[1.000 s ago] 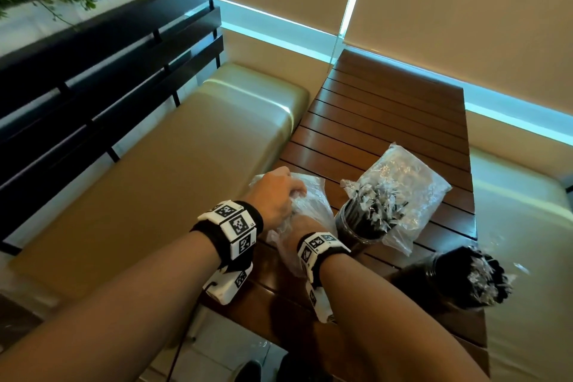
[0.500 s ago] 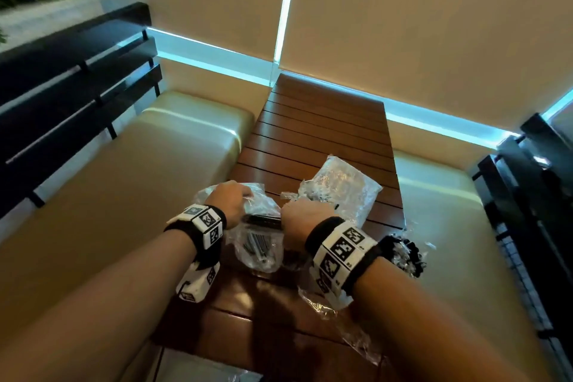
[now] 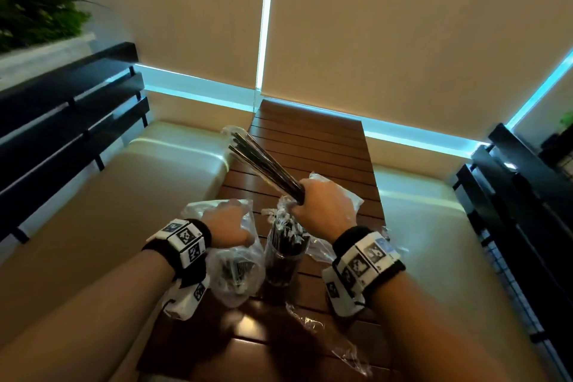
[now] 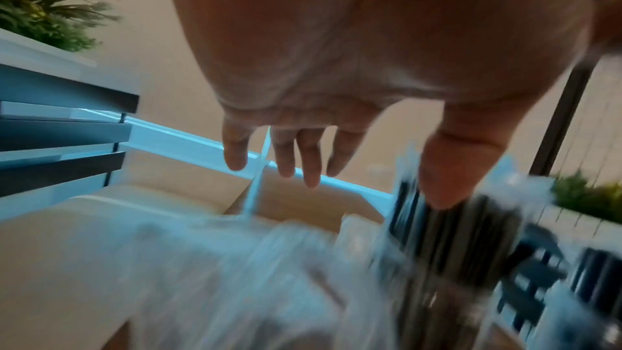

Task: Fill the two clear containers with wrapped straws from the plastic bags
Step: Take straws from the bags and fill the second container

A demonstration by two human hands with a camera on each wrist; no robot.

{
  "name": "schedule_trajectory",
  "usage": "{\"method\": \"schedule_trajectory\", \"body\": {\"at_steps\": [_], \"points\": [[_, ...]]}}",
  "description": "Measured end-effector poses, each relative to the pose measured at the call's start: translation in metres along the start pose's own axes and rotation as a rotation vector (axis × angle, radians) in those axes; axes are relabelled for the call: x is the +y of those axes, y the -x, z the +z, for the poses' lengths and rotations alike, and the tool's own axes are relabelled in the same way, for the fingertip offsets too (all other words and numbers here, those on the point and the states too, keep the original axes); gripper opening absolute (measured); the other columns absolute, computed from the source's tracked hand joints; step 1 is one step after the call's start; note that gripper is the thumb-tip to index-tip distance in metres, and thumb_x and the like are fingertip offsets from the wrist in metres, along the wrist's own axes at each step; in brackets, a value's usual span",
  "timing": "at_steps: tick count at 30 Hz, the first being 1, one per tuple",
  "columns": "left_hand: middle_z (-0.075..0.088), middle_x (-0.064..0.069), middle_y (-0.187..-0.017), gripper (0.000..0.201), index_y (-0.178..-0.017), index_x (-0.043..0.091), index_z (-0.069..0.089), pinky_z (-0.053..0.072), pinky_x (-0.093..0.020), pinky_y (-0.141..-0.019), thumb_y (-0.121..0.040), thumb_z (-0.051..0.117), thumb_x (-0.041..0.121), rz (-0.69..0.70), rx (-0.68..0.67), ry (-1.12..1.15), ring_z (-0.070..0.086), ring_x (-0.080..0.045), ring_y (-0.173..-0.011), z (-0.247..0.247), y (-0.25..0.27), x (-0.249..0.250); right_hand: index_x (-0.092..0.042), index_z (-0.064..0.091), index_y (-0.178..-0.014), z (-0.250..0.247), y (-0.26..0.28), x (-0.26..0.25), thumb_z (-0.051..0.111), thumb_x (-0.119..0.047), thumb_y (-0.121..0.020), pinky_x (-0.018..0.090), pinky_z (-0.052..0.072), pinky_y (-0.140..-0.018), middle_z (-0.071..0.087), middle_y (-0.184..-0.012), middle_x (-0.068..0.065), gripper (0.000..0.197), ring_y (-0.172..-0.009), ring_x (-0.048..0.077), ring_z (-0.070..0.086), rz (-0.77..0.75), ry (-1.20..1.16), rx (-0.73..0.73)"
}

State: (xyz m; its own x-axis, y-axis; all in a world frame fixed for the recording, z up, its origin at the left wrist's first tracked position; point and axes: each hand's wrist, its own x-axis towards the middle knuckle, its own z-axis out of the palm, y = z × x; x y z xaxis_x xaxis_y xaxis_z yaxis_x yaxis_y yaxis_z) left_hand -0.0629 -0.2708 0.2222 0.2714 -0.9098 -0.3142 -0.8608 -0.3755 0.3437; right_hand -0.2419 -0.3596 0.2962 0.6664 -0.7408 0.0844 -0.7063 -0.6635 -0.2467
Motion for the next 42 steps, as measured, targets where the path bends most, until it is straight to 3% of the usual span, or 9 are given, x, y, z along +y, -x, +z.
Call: {"method": "schedule_trajectory", "body": {"at_steps": [4, 9, 13, 20, 25, 30, 33, 38, 42], "points": [[0.069, 0.001, -0.117, 0.039, -0.115, 0.021, 0.064, 0.045, -0.04, -0.102, -0.083, 0.073, 0.04, 0.227, 0.111, 0.966, 0.063, -0.014, -0.111, -0.044, 0.02, 0.034, -0.023, 0.06, -0.089, 0.04, -0.006, -0.017, 0.056, -0.035, -0.085, 0.037, 0.057, -0.067, 0.068, -0.079, -0.003, 0.013, -0.075, 0.022, 0.066, 0.033, -0.155, 0.061], [0.064, -0.002, -0.068, 0.036, -0.088, 0.009, 0.061, 0.055, -0.037, -0.079, -0.081, 0.074, 0.042, -0.051, 0.456, 1.708, 0.066, -0.018, -0.074, -0.062, 0.019, 0.064, -0.019, 0.053, -0.109, 0.059, -0.007, -0.05, 0.059, -0.037, -0.087, 0.043, 0.057, -0.07, 0.07, -0.087, 0.005, 0.029, -0.079, 0.029, 0.067, -0.083, -0.269, 0.065], [0.06, -0.004, -0.063, 0.036, -0.077, 0.017, 0.057, 0.055, -0.039, -0.068, -0.081, 0.072, 0.05, -0.119, 0.705, 1.325, 0.06, -0.023, -0.062, -0.062, 0.018, 0.058, -0.022, 0.054, -0.11, 0.031, -0.002, -0.042, 0.064, -0.049, -0.086, 0.033, 0.055, -0.076, 0.063, -0.101, -0.012, 0.038, -0.085, 0.009, 0.06, -0.309, -0.354, -0.083], [0.049, 0.011, -0.052, 0.045, -0.051, 0.028, 0.044, 0.031, -0.023, -0.048, -0.085, 0.069, 0.042, 0.071, 0.725, 0.597, 0.045, -0.008, -0.051, -0.05, 0.029, 0.057, -0.015, 0.061, -0.111, -0.081, -0.02, -0.041, 0.031, -0.04, -0.104, 0.031, 0.049, -0.082, 0.066, -0.105, 0.002, 0.039, -0.097, 0.014, 0.06, -0.203, -0.755, 0.503], [0.05, 0.005, -0.056, 0.039, -0.057, 0.021, 0.05, 0.04, -0.019, -0.049, -0.091, 0.057, 0.003, 0.165, 0.693, 0.743, 0.049, -0.002, -0.043, -0.053, 0.024, 0.079, -0.004, 0.069, -0.102, -0.065, -0.015, -0.068, 0.026, -0.047, -0.104, 0.038, 0.05, -0.085, 0.071, -0.1, 0.01, 0.061, -0.093, 0.022, 0.064, -0.328, -0.425, 0.246], [0.053, 0.003, -0.054, 0.037, -0.056, 0.018, 0.047, 0.045, -0.031, -0.052, -0.079, 0.074, 0.026, 0.121, 0.679, 0.605, 0.048, -0.015, -0.049, -0.048, 0.021, 0.07, -0.009, 0.062, -0.084, -0.063, -0.017, -0.055, 0.027, -0.05, -0.102, 0.034, 0.041, -0.065, 0.06, -0.076, -0.001, 0.057, -0.071, 0.014, 0.054, -0.353, -0.494, 0.373], [0.046, 0.013, -0.053, 0.031, -0.058, 0.017, 0.047, 0.031, -0.013, -0.048, -0.083, 0.063, 0.009, 0.156, 0.706, 0.506, 0.038, -0.002, -0.046, -0.052, 0.02, 0.084, -0.016, 0.066, -0.117, -0.055, -0.015, -0.055, 0.027, -0.05, -0.1, 0.032, 0.047, -0.087, 0.068, -0.107, 0.001, 0.054, -0.098, 0.013, 0.06, -0.366, -0.524, 0.325], [0.054, 0.002, -0.053, 0.042, -0.053, 0.019, 0.047, 0.047, -0.034, -0.057, -0.08, 0.076, 0.031, 0.049, 0.753, 0.93, 0.054, -0.023, -0.054, -0.046, 0.008, 0.074, -0.027, 0.037, -0.144, -0.023, -0.014, -0.008, 0.036, -0.046, -0.097, 0.034, 0.044, -0.099, 0.054, -0.133, -0.002, 0.051, -0.119, 0.009, 0.052, -0.169, -0.836, 0.435], [0.056, -0.001, -0.05, 0.038, -0.056, 0.018, 0.049, 0.053, -0.037, -0.068, -0.079, 0.077, 0.029, -0.053, 0.788, 1.116, 0.057, -0.021, -0.052, -0.033, -0.003, 0.062, -0.034, 0.011, -0.151, 0.062, 0.005, 0.036, 0.066, -0.038, -0.075, 0.049, 0.035, -0.112, 0.028, -0.154, 0.004, 0.095, -0.139, 0.022, 0.033, 0.21, -0.787, 0.16]]}}
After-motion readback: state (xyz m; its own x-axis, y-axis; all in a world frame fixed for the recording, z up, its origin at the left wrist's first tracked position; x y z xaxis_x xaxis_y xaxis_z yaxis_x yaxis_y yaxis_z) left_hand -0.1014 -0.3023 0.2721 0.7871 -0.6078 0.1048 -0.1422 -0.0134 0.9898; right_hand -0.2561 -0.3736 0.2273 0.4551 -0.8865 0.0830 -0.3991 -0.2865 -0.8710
